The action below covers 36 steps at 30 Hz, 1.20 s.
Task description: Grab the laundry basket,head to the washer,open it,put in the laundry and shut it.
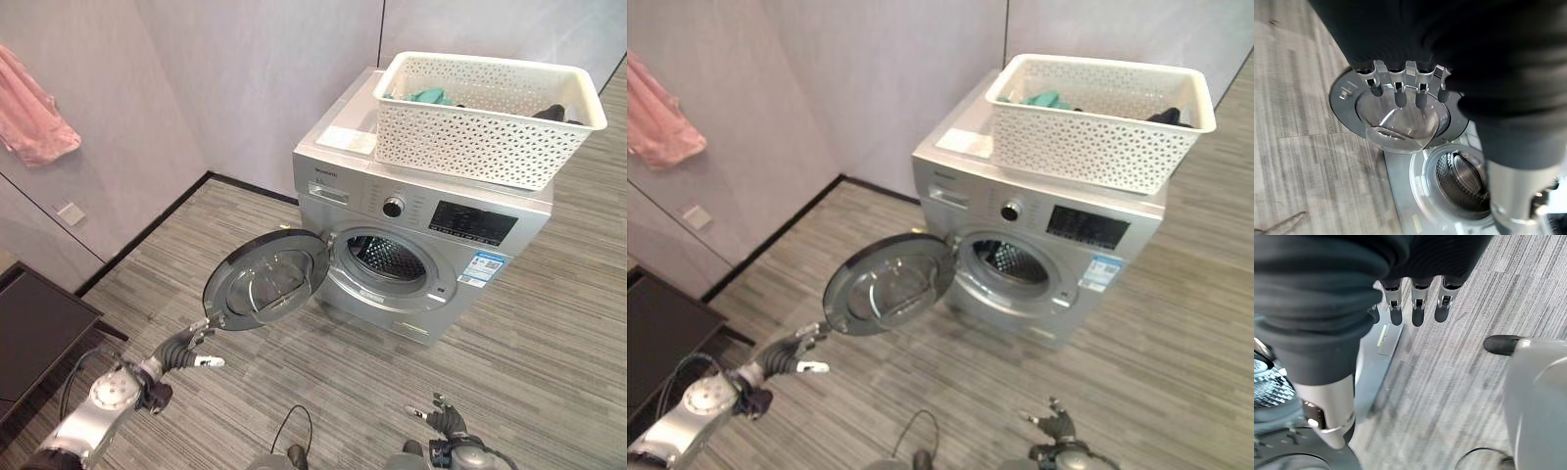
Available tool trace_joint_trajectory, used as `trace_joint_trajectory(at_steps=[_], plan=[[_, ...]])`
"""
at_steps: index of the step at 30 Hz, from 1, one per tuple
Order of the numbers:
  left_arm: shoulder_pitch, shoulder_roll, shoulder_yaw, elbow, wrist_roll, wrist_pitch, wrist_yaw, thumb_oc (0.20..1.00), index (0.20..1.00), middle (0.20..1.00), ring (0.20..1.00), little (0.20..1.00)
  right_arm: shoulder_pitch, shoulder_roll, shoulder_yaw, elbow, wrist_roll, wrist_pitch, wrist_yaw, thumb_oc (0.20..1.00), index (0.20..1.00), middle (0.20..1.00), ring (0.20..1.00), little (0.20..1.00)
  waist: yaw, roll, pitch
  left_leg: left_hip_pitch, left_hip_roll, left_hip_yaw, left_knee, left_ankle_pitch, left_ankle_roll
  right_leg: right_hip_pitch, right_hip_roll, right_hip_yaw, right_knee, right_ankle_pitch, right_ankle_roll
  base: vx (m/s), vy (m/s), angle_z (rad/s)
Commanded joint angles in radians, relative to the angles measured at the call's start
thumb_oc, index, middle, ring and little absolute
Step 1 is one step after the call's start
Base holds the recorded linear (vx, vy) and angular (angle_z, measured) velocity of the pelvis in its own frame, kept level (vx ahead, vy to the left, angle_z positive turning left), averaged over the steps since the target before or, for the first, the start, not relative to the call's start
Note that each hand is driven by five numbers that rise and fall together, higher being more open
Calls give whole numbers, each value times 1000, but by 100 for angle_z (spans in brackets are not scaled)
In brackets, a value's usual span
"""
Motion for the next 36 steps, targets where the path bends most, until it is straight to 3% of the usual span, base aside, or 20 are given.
trace_joint_trajectory(at_steps=[1, 3, 5, 7, 11, 14, 16, 17, 20, 21, 23, 25, 26, 28, 31, 32, 36], plan=[[-13, 58, 8, -55, -65, 18, -70, 1000, 1000, 1000, 1000, 1000, -5, -35, -21, -74, 44, -19, 20, 1000, 1000, 1000, 1000, 1000, -28, 10, 56, -6, 51, -18, 9, 22, 8, 94, -14, -69, 184, 63, 53, 164, 172, -14], [-23, 57, -3, -61, -85, 16, -69, 1000, 1000, 1000, 1000, 1000, -2, -41, -23, -79, 45, -17, 25, 1000, 1000, 1000, 1000, 1000, -40, 14, 53, 15, 54, -7, -3, 15, 4, 71, -7, -93, 153, 29, 47, 183, 97, -38], [-38, 32, 1, -65, -118, -2, -36, 1000, 1000, 1000, 1000, 1000, 9, -64, -25, -105, 57, -19, 21, 1000, 1000, 1000, 1000, 1000, -68, 13, 54, 61, 48, -10, -26, -7, -4, 31, 76, -83, 8, -77, 42, 316, 23, -45], [-58, -30, 25, -19, -117, -18, 15, 1000, 1000, 1000, 1000, 1000, 8, -72, -34, -120, 77, -23, 0, 1000, 1000, 1000, 1000, 1000, -95, 1, 63, 104, 29, -26, -41, -38, -9, -5, 134, -26, -147, -65, 59, 308, -39, -43], [-101, -241, 139, 114, 2, -31, 180, 1000, 1000, 1000, 1000, 1000, 22, -67, -100, -202, 94, -21, -46, 1000, 1000, 1000, 1000, 1000, -143, -19, 72, 166, 3, -72, -54, -83, -12, -83, 183, 153, -307, 20, 98, 296, -53, 13], [-168, -414, 207, 297, 48, -26, 296, 1000, 1000, 1000, 1000, 1000, 20, -70, -199, -271, 109, -44, -133, 1000, 1000, 1000, 1000, 1000, -185, -22, 65, 211, 9, -122, -74, -101, -21, -114, 207, 250, -303, 44, 120, 279, -110, 60], [-182, -446, 205, 320, 64, -28, 300, 1000, 1000, 1000, 1000, 1000, 34, -74, -245, -313, 103, -48, -164, 1000, 1000, 1000, 1000, 1000, -193, -23, 54, 226, 11, -141, -87, -105, -26, -94, 206, 261, -294, 29, 113, 311, -165, 90], [-174, -477, 231, 355, 92, -24, 323, 1000, 1000, 1000, 1000, 1000, 44, -88, -335, -354, 104, -74, -216, 1000, 1000, 1000, 1000, 1000, -198, -25, 23, 268, 43, -160, -104, -99, -46, -85, 224, 253, -248, 21, 101, 504, -328, 78], [-154, -511, 248, 361, 83, -18, 348, 1000, 1000, 1000, 1000, 1000, 41, -139, -409, -427, 80, -92, -285, 1000, 1000, 1000, 1000, 1000, -200, -6, -2, 261, 136, -158, -48, -30, -90, -53, 265, 178, -210, -16, 64, 329, -307, 110], [-154, -513, 246, 361, 83, -17, 349, 1000, 1000, 1000, 1000, 1000, 44, -139, -411, -430, 79, -91, -286, 1000, 1000, 1000, 1000, 1000, -203, -3, -4, 257, 140, -164, -44, -32, -92, -53, 266, 172, -209, -18, 62, 209, -297, 50], [-153, -513, 256, 343, 67, -14, 356, 1000, 1000, 1000, 1000, 1000, 21, -212, -494, -584, 36, -126, -360, 1000, 1000, 1000, 1000, 1000, -197, -15, -13, 174, 188, -160, 113, 47, -109, 12, 279, 102, -229, -48, 16, 210, -317, 34], [-157, -515, 251, 332, 72, -11, 361, 1000, 1000, 1000, 1000, 1000, 14, -228, -509, -627, 21, -129, -381, 1000, 1000, 1000, 1000, 1000, -205, -21, -9, 144, 203, -140, 157, 40, -106, 32, 274, 76, -241, -58, 2, 76, -130, 39], [-183, -519, 245, 336, 82, -9, 363, 1000, 1000, 1000, 1000, 1000, 1, -262, -550, -721, -11, -144, -413, 1000, 1000, 1000, 1000, 1000, -224, -40, -8, 109, 246, 5, 166, 42, -104, 69, 244, 16, -263, -75, -10, 59, -63, 56], [-200, -522, 232, 342, 108, -6, 361, 1000, 1000, 1000, 1000, 1000, -25, -279, -596, -833, -70, -148, -461, 1000, 1000, 1000, 1000, 1000, -220, -59, 6, 34, 248, 118, 182, 24, -108, 102, 216, -15, -279, -88, -15, 27, -57, 79], [-200, -517, 235, 334, 126, 0, 357, 1000, 1000, 1000, 1000, 1000, -50, -271, -640, -953, -122, -149, -485, 1000, 1000, 1000, 1000, 1000, -224, -47, 0, 60, 252, 165, 130, 4, -113, 94, 228, -23, -266, -101, -12, 45, 17, 37], [-170, -520, 241, 328, 152, 4, 361, 1000, 1000, 1000, 1000, 1000, -91, -259, -643, -1093, -186, -167, -493, 1000, 1000, 1000, 1000, 1000, -208, -40, -16, 84, 227, 137, 81, -23, -110, 106, 226, -15, -272, -102, -6, 96, 61, 2], [-140, -521, 253, 349, 156, 5, 351, 1000, 1000, 1000, 1000, 1000, -165, -310, -671, -1200, -261, -151, -521, 1000, 1000, 1000, 1000, 1000, -190, -38, -45, 119, 206, 140, 26, -33, -112, 119, 209, -30, -290, -93, 8, 66, 66, 12]])
